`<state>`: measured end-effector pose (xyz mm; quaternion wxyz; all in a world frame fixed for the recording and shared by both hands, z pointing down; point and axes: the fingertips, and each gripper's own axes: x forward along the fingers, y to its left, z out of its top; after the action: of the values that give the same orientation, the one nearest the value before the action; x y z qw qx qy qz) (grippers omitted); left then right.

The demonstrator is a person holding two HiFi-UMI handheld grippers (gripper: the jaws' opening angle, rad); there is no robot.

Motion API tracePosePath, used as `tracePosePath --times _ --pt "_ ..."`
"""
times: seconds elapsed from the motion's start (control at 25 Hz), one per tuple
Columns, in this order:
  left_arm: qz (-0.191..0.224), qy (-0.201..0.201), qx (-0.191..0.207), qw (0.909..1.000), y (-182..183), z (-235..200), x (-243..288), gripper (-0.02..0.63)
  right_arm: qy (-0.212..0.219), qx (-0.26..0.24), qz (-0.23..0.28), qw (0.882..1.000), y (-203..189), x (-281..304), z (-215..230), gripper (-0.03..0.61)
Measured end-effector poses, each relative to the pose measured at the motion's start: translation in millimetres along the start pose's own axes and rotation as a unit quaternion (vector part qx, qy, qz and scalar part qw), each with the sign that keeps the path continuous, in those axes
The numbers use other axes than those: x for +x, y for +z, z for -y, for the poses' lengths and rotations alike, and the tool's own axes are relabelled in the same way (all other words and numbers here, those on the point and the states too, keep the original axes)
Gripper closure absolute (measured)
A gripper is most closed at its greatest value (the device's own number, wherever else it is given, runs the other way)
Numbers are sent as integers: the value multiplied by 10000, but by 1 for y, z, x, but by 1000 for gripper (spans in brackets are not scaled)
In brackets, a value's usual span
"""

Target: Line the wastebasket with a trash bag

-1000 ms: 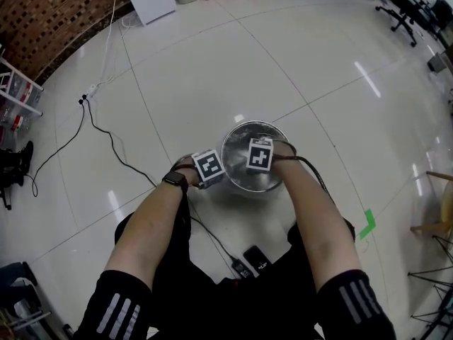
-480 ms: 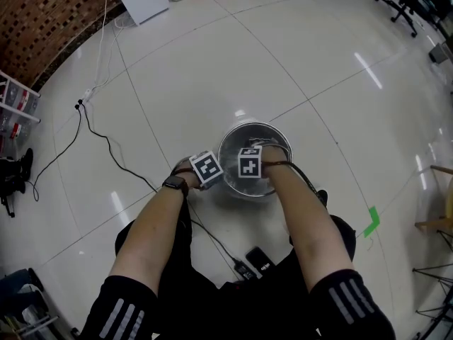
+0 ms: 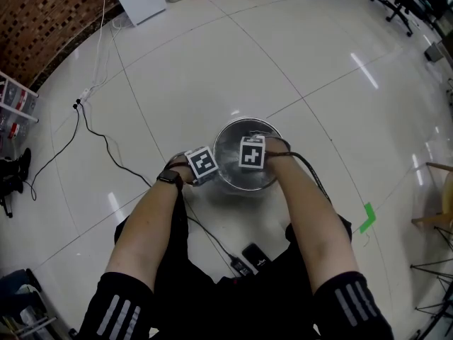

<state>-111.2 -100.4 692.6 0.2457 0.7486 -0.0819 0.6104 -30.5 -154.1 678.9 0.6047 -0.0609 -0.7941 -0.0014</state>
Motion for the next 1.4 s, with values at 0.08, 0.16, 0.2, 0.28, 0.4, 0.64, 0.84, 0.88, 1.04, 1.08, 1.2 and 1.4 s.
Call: tracePosePath --times 0.08,0.16,0.2,0.28,0.4,0.64,0.84,0.88,1.04,1.08,1.2,1.4 --pt "80 169 96 9998 4 0 -8 403 -159 112 258 9995 6 -27 2 107" --pt "79 156 45 9998 2 10 -20 403 -373 234 531 9976 9 -56 2 107" --pt "53 209 0 9998 -1 13 -26 403 -465 313 664 9962 10 -70 0 107" --pt "39 461 -69 9989 -6 12 -41 403 -631 512 904 9926 10 -97 -7 107" --pt "160 816 -128 9965 -9 9 -63 403 -927 796 1235 9848 6 -133 -19 107" --pt "227 1127 -391 9926 -28 23 -93 403 -1760 1314 2132 9520 5 -195 -31 109" --pt "960 1831 -45 9784 -5 20 -131 403 -2360 1525 2694 9211 6 -242 -40 169" --pt "1136 1907 -81 9750 1 24 -140 403 -2478 1513 2752 9165 6 -250 -43 210" --pt "2042 1837 -114 9615 42 56 -174 417 -2828 1527 2879 9021 -2 -271 -54 333" --pt "2317 1928 -45 9535 53 61 -187 423 -2833 1589 2969 8980 -3 -274 -57 348" --pt "3246 2136 8 9214 83 73 -228 453 -2780 1870 3226 8853 -6 -280 -62 408" --pt "3973 2039 277 8943 112 97 -257 492 -2855 2577 3069 8706 -29 -275 -52 491"
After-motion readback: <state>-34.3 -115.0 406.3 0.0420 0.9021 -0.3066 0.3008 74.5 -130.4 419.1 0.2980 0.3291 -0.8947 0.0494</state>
